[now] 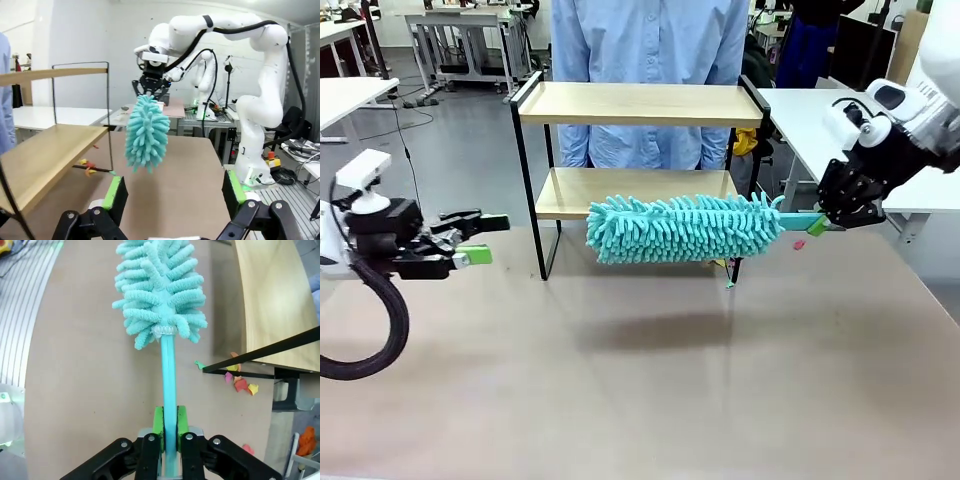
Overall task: Clean the shelf.
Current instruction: Hand the Duster back to the human.
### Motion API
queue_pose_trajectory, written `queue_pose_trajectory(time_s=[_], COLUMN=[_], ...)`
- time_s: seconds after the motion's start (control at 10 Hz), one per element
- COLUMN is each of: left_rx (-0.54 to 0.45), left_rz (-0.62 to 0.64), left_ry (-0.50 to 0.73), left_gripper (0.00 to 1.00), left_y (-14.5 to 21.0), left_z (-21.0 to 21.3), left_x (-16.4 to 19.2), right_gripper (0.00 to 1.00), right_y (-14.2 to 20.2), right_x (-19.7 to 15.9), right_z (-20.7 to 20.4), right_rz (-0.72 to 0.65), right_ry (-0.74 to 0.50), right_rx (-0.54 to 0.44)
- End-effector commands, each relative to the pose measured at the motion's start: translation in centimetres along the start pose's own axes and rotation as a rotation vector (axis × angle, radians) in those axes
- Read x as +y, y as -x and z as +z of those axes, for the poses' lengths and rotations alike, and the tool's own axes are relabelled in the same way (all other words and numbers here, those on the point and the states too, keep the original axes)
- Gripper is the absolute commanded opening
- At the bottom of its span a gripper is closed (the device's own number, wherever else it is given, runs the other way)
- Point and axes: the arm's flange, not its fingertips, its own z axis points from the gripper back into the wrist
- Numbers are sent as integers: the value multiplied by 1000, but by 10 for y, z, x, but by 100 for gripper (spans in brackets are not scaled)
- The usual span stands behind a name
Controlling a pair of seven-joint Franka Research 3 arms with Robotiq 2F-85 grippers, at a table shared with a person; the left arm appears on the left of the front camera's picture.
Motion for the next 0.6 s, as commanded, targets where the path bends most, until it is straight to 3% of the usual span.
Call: queue_pose_trajectory(time_s=[0.0, 0.1, 0.2, 0.5], left_rx=[-61, -7, -17, -12], left_rz=[28, 63, 20, 37], left_ry=[14, -14, 20, 21], left_gripper=[100, 100, 100, 100], left_y=[15, 11, 7, 13], left_z=[-35, -33, -16, -25], left_x=[-41, -39, 1, 2], right_gripper=[13, 13, 13, 13], right_y=[-2, -2, -2, -2], right_x=[7, 7, 7, 7], right_z=[4, 4, 4, 4], right_rz=[-10, -10, -10, -10], right_ry=[24, 24, 24, 24], right_rx=[9, 9, 9, 9])
